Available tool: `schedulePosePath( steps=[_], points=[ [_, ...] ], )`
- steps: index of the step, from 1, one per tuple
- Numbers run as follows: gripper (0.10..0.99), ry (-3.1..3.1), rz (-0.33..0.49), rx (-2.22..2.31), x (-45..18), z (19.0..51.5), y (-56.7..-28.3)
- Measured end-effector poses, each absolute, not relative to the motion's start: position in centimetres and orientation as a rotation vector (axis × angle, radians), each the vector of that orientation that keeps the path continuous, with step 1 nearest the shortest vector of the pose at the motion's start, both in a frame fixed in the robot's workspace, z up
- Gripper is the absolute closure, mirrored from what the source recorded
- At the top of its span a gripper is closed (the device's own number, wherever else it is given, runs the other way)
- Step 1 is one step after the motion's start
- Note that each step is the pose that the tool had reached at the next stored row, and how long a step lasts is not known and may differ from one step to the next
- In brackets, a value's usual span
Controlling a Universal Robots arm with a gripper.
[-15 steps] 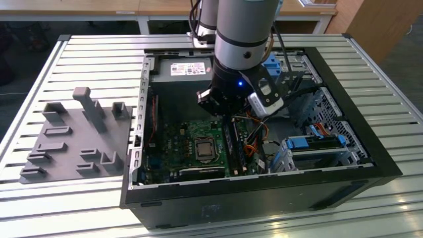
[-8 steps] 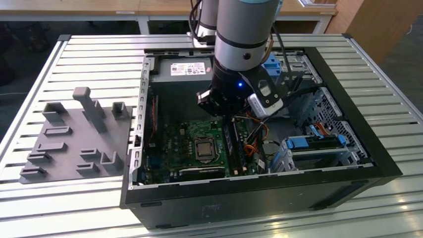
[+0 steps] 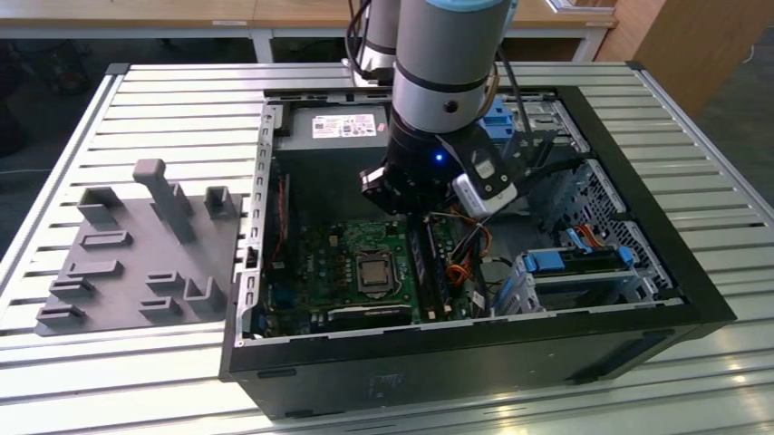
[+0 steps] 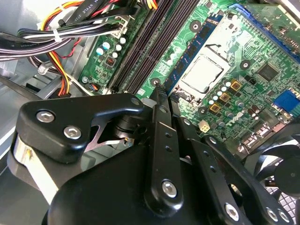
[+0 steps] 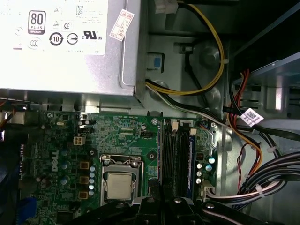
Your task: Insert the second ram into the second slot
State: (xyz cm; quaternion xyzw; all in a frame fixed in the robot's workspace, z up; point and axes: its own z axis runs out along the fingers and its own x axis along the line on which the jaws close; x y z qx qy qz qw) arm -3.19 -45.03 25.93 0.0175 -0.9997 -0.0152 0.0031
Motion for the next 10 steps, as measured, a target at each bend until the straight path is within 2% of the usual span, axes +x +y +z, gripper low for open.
schedulePosePath(
  steps=[10],
  points=[
    [0.949, -3.135, -0.048, 0.055, -3.19, 25.50, -45.04]
  ],
)
